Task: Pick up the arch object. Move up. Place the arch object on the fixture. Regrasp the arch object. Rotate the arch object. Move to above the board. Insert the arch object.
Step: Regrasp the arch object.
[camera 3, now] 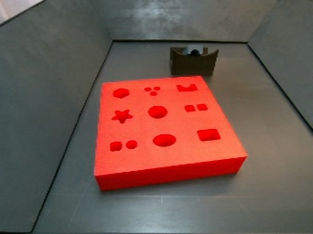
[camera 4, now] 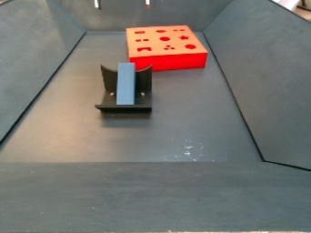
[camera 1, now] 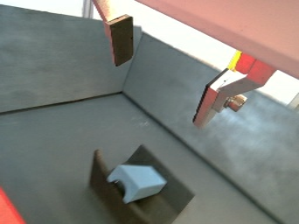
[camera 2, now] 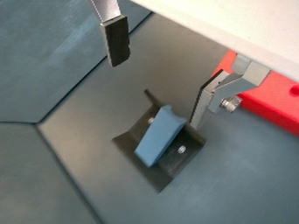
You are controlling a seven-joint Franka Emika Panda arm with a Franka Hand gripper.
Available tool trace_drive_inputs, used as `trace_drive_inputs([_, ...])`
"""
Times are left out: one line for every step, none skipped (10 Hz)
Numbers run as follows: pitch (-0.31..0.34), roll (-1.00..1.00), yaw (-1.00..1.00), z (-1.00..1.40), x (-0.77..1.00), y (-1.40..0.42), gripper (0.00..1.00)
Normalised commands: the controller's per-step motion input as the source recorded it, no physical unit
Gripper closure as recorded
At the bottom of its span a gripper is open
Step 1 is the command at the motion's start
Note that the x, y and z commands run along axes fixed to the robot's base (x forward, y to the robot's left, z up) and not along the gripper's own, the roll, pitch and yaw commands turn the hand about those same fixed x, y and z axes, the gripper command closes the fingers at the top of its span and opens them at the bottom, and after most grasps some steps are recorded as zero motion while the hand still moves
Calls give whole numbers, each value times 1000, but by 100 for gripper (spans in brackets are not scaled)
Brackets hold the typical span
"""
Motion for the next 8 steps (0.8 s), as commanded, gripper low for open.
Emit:
trace_drive_inputs([91,1000,56,-23,91,-33,0])
trace_drive_inputs([114,1000,67,-23,101,-35,0])
trace_drive_inputs([148,1000,88,-22,113,-41,0])
trace_drive_inputs([165,1000,100,-25,118,-42,0])
trace_drive_inputs([200,1000,143,-26,130,-45,0])
trace_drive_inputs([206,858,183,-29,138,-48,0])
trace_drive_inputs([182,691,203,-27,149,-50,0])
trace_drive_inputs([166,576,214,-31,157,-51,0])
